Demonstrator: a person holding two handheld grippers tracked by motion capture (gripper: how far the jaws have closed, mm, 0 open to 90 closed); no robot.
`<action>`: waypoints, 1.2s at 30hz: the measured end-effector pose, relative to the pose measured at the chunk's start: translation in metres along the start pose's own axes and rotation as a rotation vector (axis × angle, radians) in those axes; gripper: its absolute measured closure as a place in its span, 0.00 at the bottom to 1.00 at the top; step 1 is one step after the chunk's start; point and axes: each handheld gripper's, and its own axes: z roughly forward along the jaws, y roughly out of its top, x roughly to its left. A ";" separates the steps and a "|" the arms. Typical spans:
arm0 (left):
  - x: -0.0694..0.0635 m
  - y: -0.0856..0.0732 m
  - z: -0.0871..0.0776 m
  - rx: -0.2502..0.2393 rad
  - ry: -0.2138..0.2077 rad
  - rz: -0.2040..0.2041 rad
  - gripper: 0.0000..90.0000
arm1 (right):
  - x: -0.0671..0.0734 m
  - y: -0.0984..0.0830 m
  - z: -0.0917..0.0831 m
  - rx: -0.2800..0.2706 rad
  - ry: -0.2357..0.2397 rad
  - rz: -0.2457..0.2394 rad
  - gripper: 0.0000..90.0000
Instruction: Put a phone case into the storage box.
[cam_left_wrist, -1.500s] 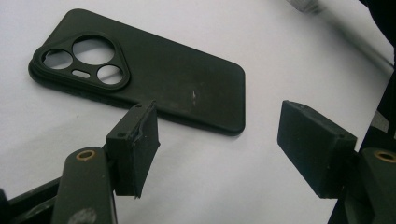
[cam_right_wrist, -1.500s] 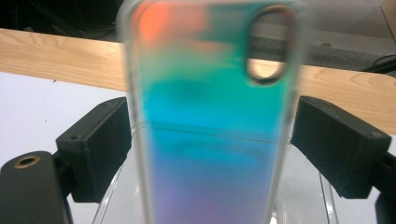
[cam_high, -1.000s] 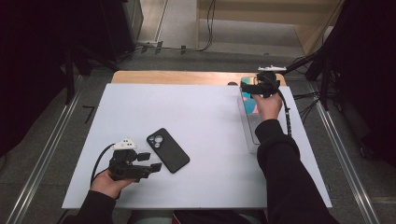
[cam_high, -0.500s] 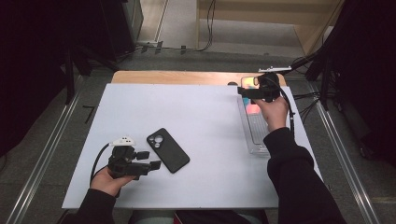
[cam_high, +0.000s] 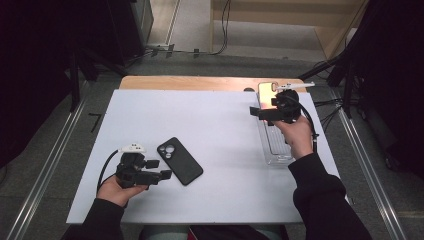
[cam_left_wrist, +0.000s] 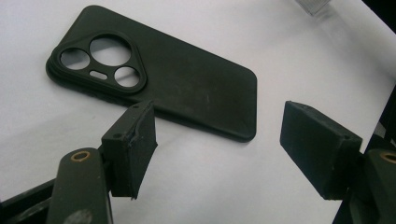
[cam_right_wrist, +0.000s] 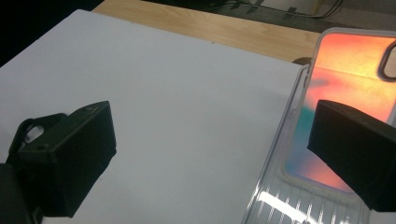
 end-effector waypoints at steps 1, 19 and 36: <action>0.000 0.001 0.000 0.000 -0.002 0.001 0.30 | 0.002 -0.002 -0.002 0.001 0.009 -0.005 0.00; 0.002 0.011 0.000 -0.010 -0.066 0.024 0.30 | 0.033 -0.034 -0.022 0.022 0.124 -0.082 0.00; 0.001 0.013 -0.001 -0.026 -0.105 0.026 0.30 | 0.050 -0.068 -0.039 0.080 0.270 -0.142 0.15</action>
